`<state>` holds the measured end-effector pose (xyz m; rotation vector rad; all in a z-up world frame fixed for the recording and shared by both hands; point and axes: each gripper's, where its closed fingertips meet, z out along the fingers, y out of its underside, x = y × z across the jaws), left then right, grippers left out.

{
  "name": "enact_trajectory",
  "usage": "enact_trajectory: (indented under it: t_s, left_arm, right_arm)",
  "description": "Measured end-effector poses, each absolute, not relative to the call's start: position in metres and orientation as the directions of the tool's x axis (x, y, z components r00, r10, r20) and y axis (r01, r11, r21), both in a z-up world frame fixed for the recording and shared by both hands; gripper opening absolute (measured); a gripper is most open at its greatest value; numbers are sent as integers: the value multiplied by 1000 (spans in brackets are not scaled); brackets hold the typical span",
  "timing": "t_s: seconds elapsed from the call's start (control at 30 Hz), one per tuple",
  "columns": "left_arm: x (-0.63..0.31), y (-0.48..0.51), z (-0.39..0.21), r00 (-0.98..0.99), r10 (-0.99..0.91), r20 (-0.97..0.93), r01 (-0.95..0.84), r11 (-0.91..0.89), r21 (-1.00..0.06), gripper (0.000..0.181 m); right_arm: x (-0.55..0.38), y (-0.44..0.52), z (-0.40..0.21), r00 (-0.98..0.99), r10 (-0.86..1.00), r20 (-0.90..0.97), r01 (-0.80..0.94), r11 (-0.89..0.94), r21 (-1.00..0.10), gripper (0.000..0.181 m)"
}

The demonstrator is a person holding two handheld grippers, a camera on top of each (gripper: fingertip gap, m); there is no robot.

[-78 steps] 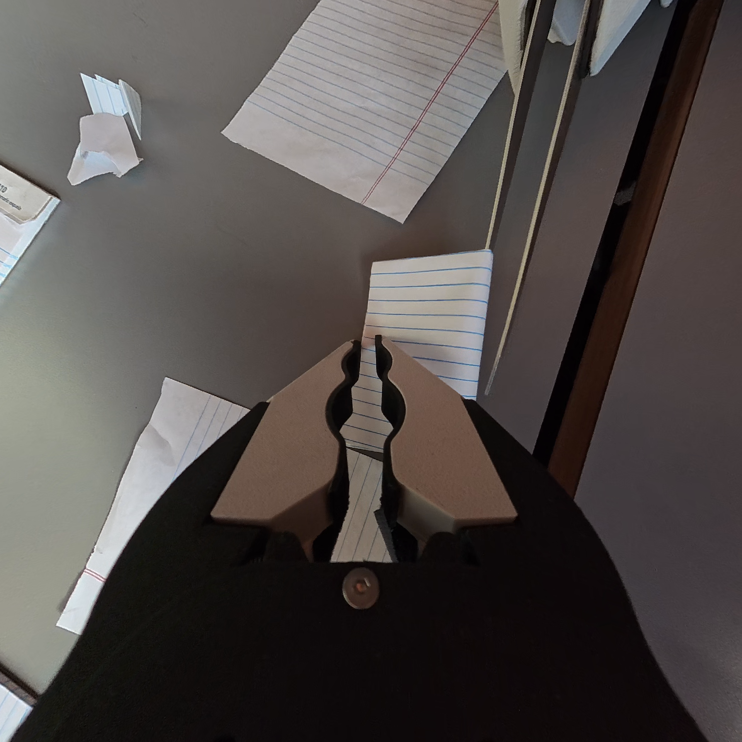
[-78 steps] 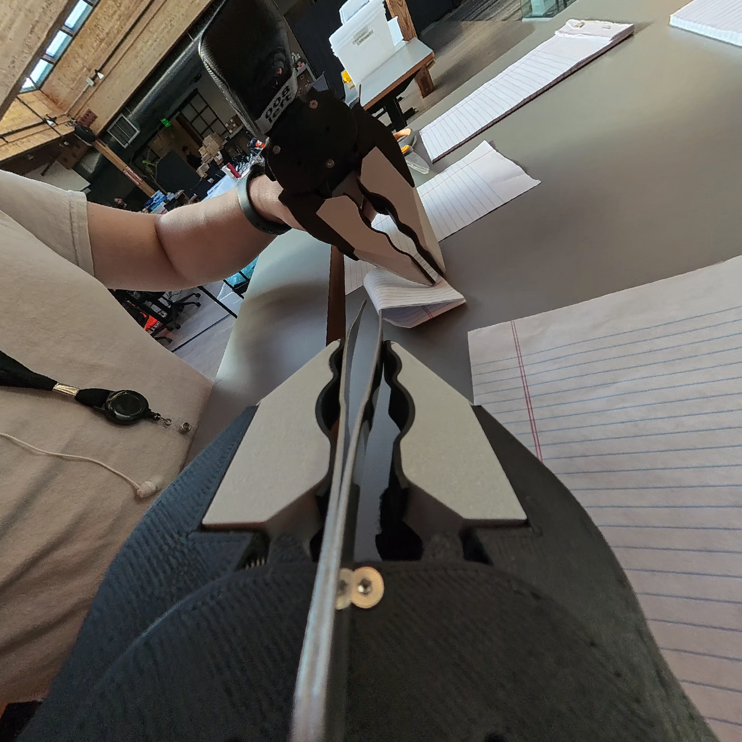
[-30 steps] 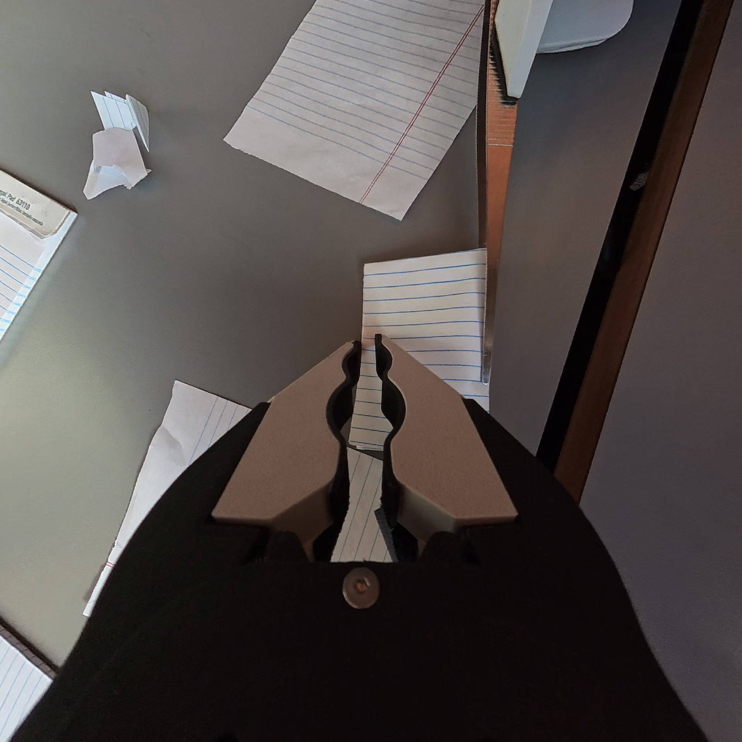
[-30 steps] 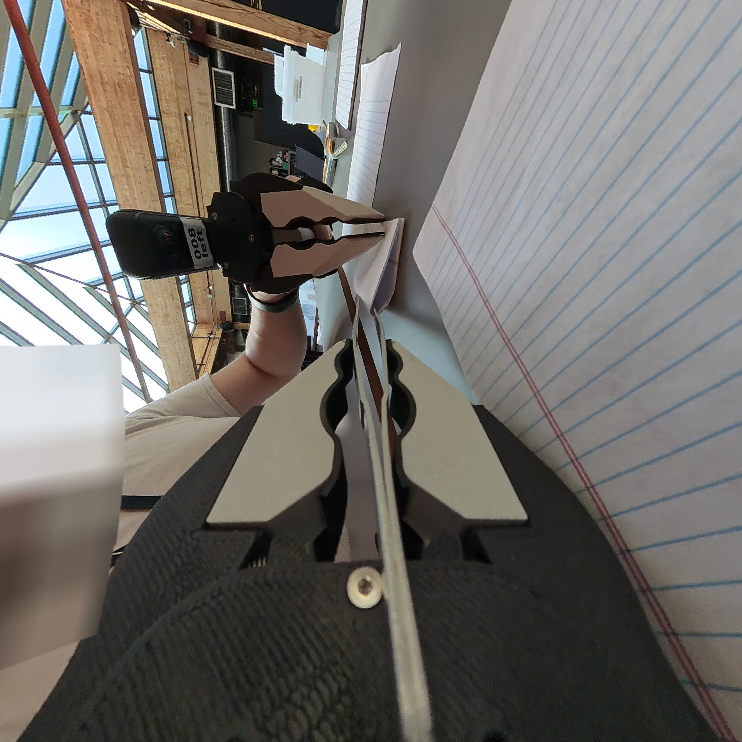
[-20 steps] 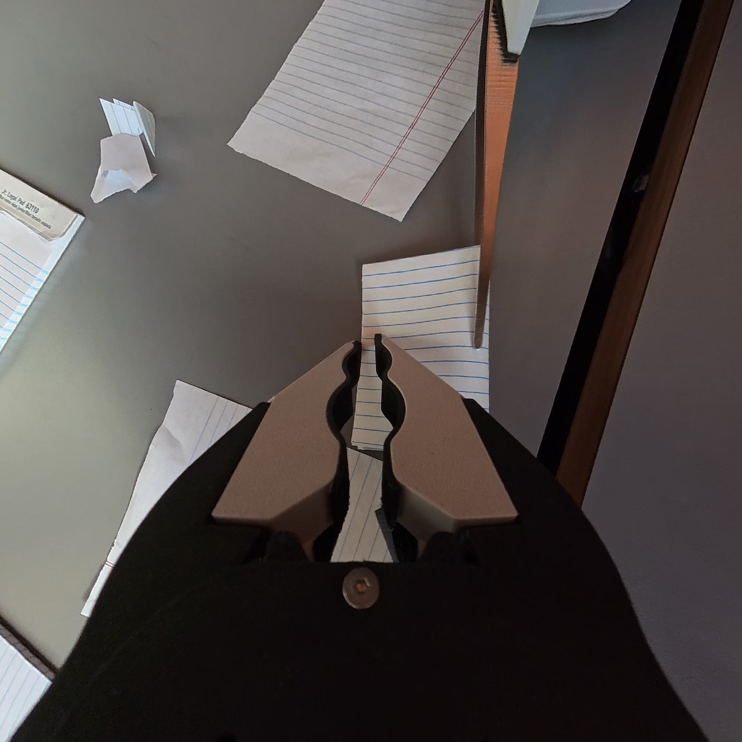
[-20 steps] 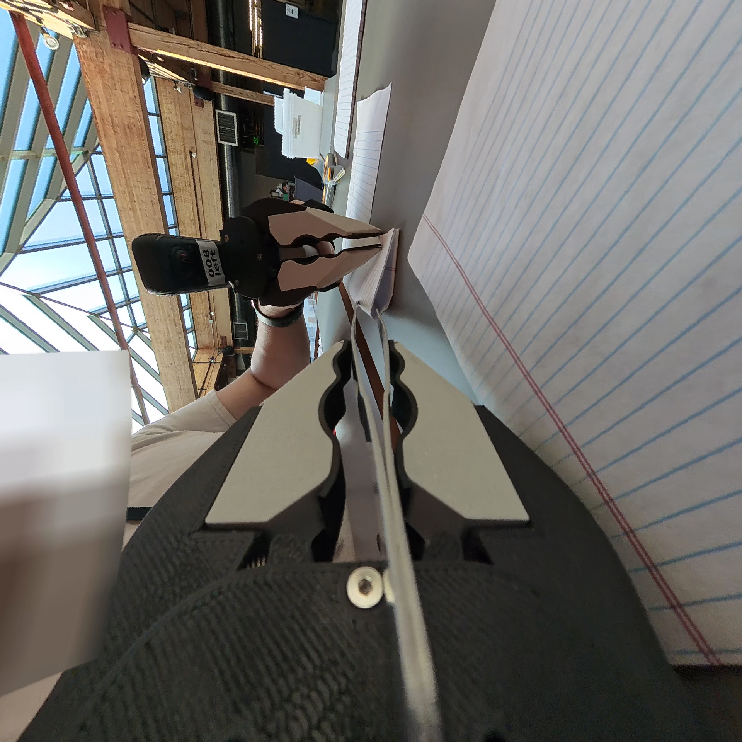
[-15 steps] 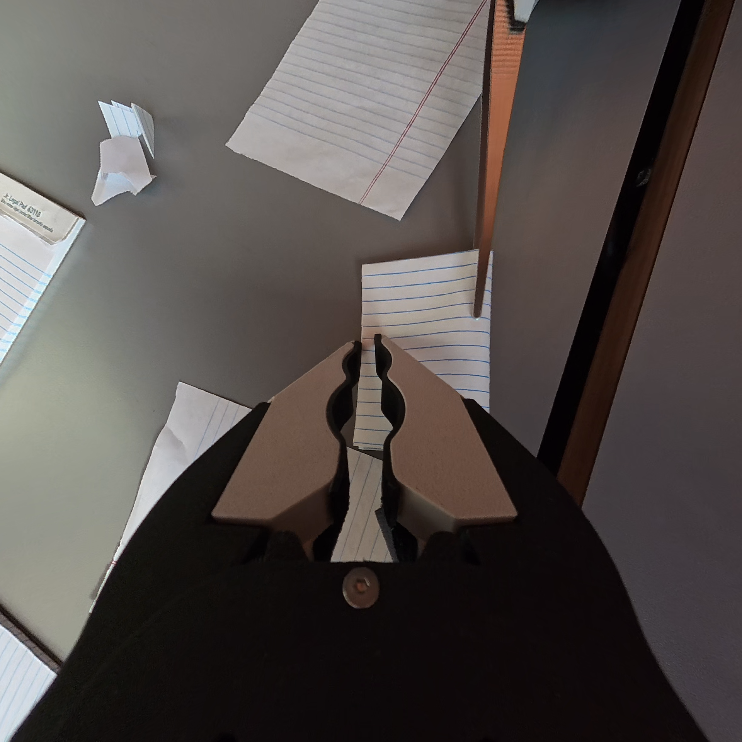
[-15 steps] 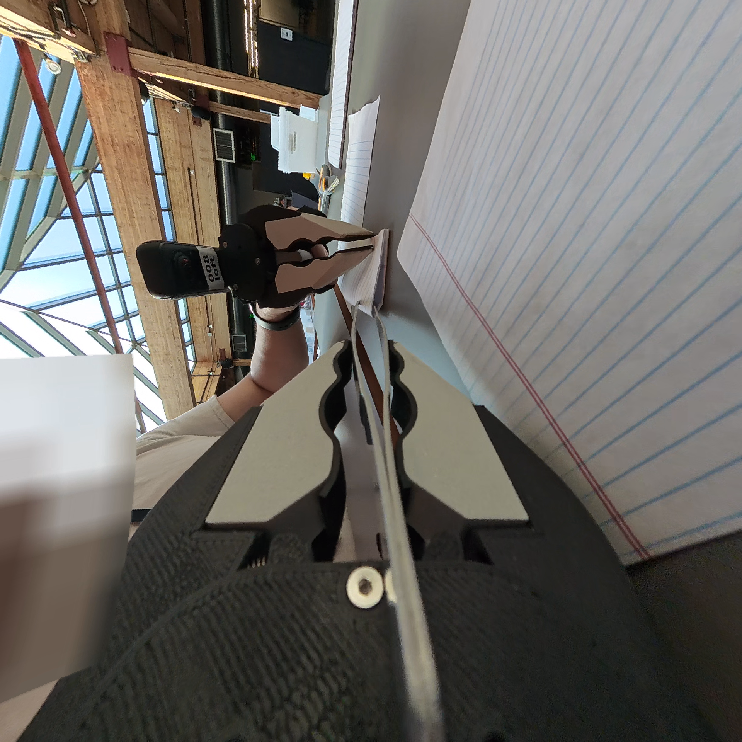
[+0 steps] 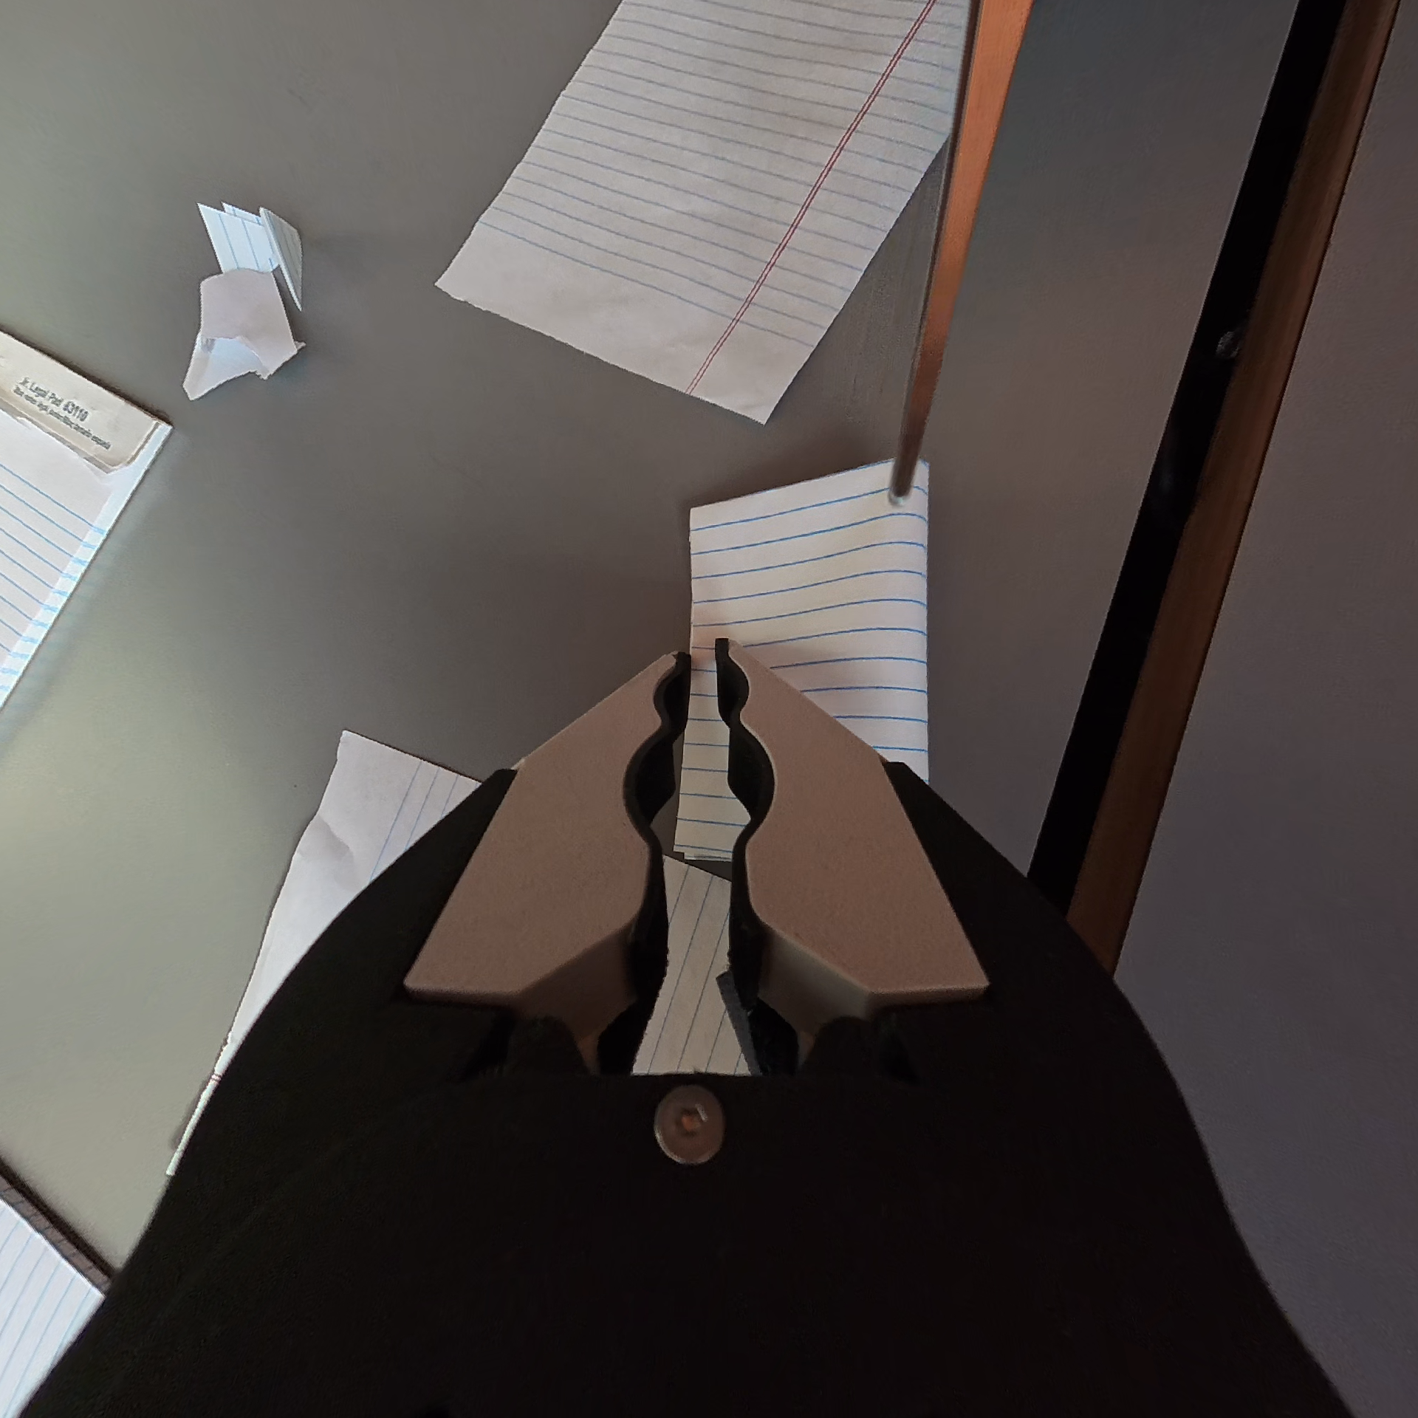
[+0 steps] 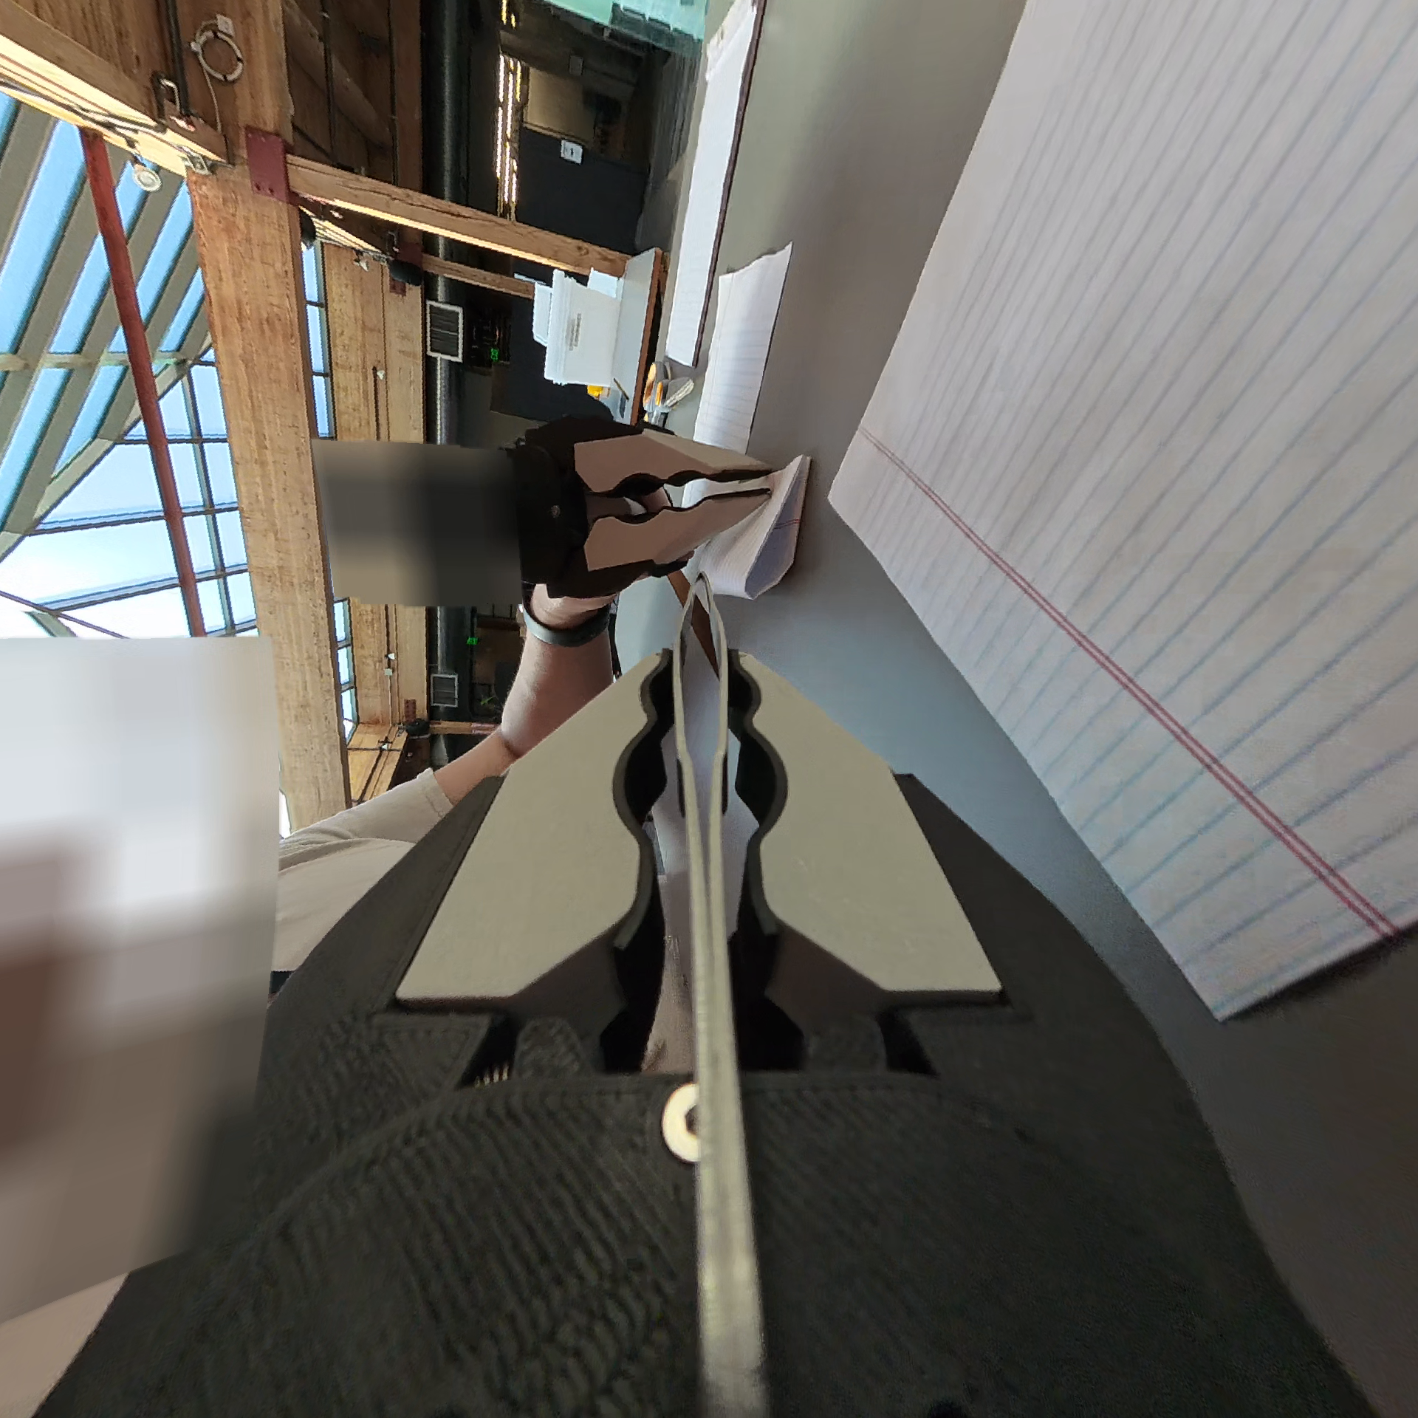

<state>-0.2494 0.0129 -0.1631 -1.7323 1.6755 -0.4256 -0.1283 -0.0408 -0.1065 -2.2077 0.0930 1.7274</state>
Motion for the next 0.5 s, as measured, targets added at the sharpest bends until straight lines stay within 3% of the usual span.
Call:
enact_trajectory:
  t_s: [0.2,0.5]
  left_arm:
    - [-249,13,-163,111,-966,-233,-747,74,-660,5]
    - [-249,13,-163,111,-966,-233,-728,81,-681,5]
  right_arm:
    - [-153,-36,-124,227,34,-973,-215,-973,-84,11]
    - [-155,-38,-140,265,-59,-962,-226,-974,-2,12]
